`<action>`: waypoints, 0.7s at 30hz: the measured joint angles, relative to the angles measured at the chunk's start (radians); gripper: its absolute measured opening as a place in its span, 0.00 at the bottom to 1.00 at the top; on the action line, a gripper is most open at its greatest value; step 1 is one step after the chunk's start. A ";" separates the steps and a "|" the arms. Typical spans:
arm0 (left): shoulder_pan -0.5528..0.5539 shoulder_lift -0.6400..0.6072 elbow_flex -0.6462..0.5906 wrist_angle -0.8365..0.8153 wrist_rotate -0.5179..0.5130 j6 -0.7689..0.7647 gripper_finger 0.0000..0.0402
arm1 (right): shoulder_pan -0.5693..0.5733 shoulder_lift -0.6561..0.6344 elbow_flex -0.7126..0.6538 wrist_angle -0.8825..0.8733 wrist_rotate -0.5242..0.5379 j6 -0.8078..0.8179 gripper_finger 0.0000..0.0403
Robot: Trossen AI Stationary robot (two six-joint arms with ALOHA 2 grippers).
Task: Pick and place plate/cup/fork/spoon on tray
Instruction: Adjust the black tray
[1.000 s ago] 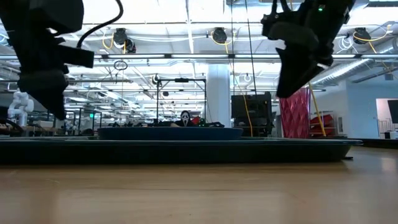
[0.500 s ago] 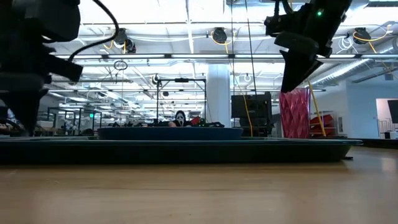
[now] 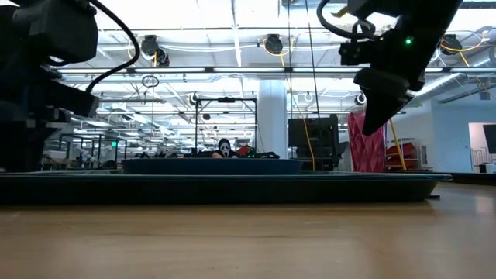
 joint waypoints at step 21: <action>0.235 0.000 0.000 0.038 -0.154 0.075 0.30 | 0.002 0.000 -0.025 0.065 -0.030 -0.017 0.31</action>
